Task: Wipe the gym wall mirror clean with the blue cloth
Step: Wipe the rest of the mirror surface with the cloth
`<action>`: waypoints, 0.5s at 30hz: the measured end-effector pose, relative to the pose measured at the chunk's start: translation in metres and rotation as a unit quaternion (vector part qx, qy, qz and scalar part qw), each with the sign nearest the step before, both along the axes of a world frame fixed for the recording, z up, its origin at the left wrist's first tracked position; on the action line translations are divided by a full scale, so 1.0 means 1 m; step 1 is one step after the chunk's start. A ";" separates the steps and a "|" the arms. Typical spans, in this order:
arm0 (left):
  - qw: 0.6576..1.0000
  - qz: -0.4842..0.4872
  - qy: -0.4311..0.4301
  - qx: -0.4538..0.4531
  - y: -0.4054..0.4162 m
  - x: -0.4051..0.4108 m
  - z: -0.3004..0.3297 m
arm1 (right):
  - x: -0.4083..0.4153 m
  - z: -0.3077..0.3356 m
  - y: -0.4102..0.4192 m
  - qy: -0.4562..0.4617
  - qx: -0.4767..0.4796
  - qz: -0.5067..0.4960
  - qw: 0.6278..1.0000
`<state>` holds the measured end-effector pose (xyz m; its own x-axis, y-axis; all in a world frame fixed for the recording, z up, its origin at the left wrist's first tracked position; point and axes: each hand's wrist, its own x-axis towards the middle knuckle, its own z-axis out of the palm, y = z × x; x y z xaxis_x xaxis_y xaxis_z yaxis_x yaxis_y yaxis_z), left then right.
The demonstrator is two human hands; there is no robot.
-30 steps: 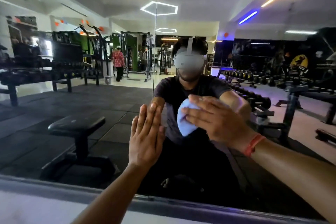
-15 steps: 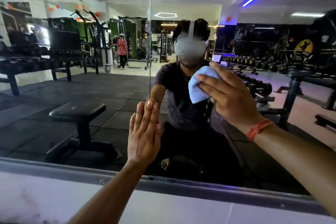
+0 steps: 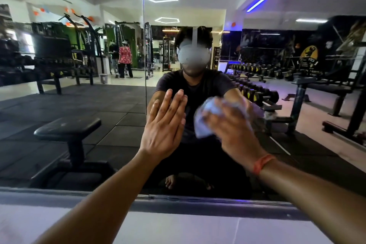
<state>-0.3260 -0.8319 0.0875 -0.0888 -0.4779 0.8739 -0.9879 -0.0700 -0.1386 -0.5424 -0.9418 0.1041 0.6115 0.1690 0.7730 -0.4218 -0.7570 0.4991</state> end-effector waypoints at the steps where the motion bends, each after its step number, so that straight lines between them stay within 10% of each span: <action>1: 1.000 -0.004 -0.021 0.001 -0.001 0.001 0.008 | -0.004 -0.009 0.002 0.077 -0.029 0.011 0.997; 4: 0.996 -0.002 -0.091 0.002 -0.003 0.007 0.033 | -0.021 0.025 -0.012 0.151 -0.112 -0.007 0.982; 9: 0.972 0.010 -0.234 0.033 -0.001 0.030 0.071 | -0.008 0.030 -0.009 -0.098 0.038 -0.032 0.994; 15: 0.927 -0.004 -0.370 0.052 0.005 0.054 0.112 | -0.012 0.017 -0.022 0.151 -0.081 0.001 0.985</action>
